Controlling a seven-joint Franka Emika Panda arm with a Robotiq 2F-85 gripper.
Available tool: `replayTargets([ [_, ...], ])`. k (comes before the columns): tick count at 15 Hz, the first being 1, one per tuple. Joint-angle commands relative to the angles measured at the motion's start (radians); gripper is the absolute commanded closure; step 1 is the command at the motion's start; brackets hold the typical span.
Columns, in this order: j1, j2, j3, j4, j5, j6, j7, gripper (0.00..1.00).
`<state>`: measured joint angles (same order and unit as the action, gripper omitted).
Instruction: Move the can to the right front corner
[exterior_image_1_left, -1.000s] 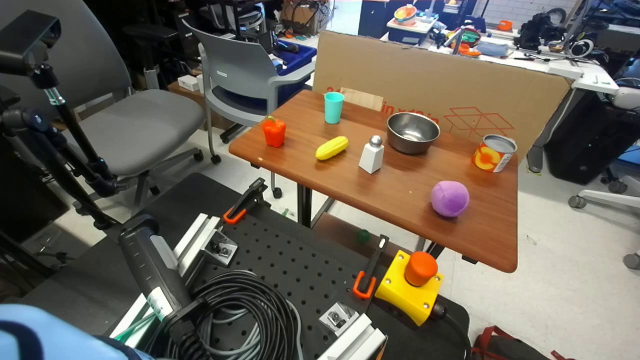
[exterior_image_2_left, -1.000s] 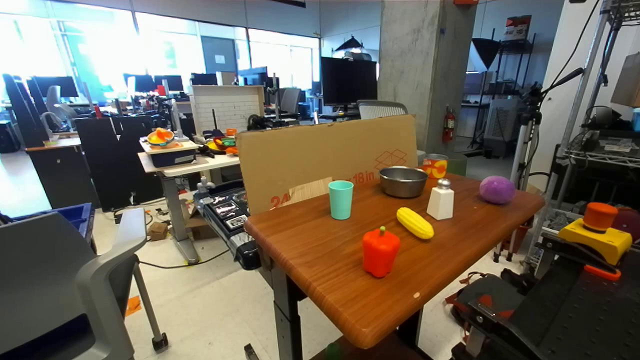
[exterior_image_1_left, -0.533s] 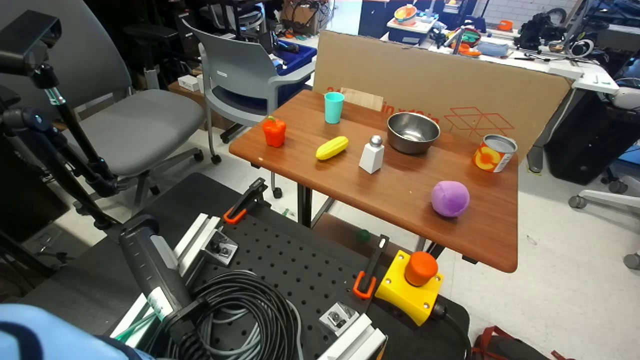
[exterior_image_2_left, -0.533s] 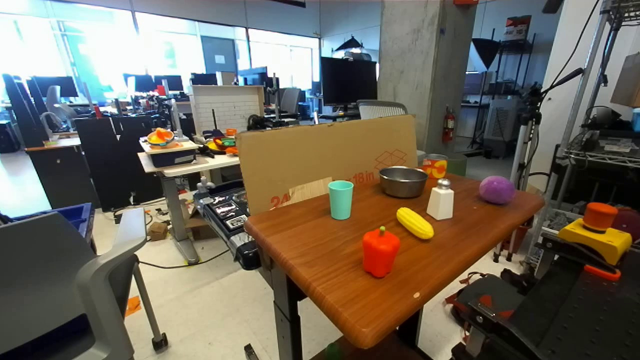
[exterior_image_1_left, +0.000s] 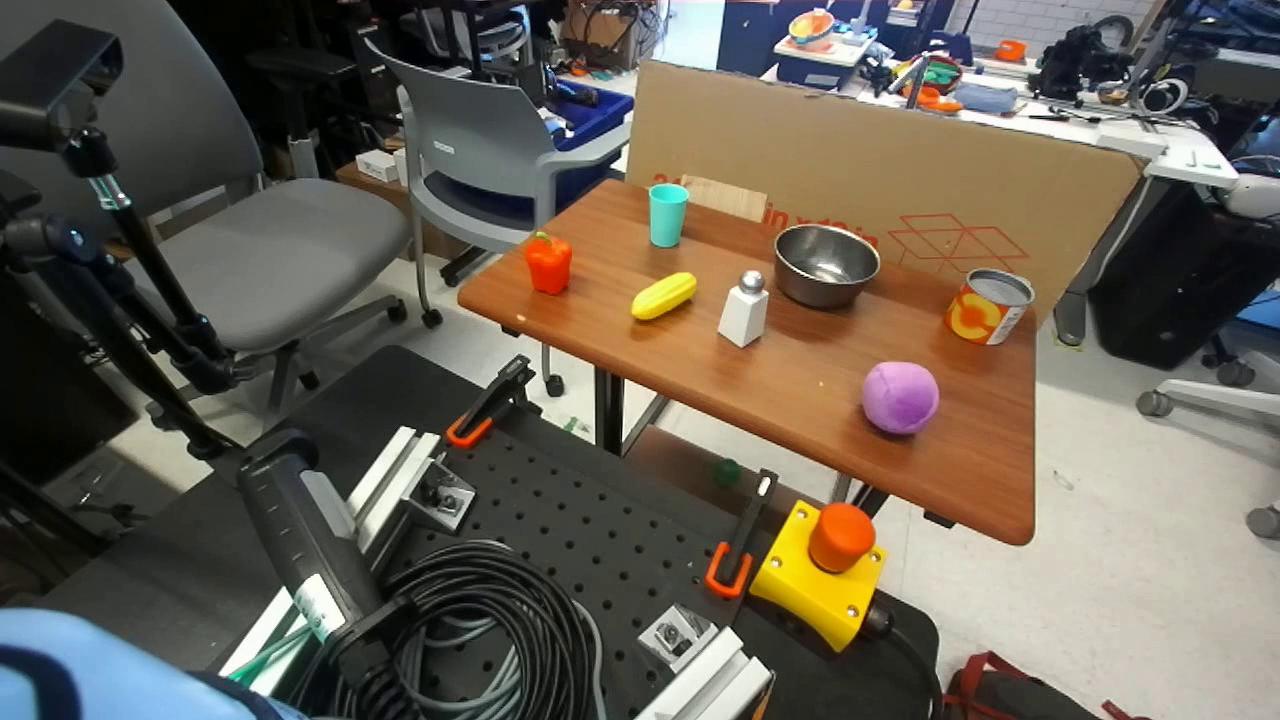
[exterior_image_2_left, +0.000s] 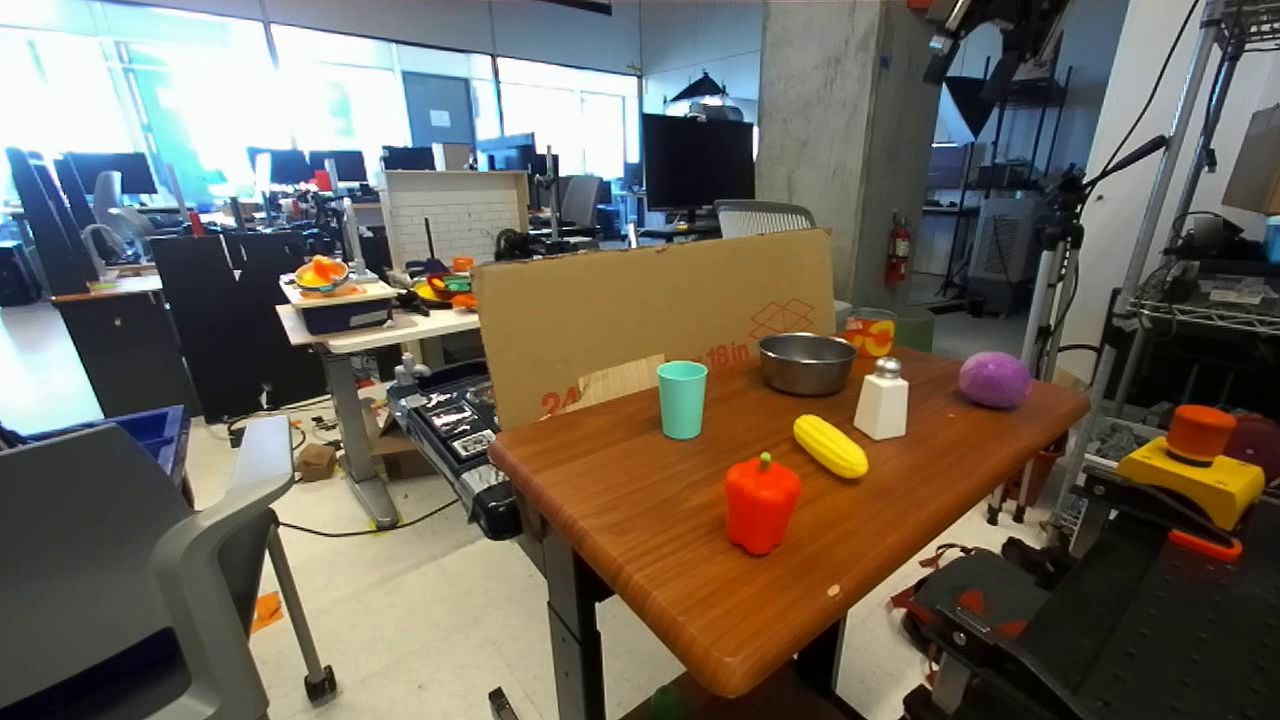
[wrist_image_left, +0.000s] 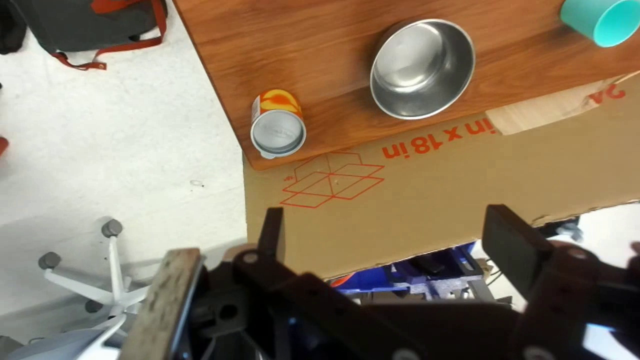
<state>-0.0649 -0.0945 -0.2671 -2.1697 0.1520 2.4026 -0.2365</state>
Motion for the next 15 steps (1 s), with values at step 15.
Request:
replayTargets([
  [15,-0.095,0.817,0.027,0.795,-0.228,-0.155,0.325,0.0],
])
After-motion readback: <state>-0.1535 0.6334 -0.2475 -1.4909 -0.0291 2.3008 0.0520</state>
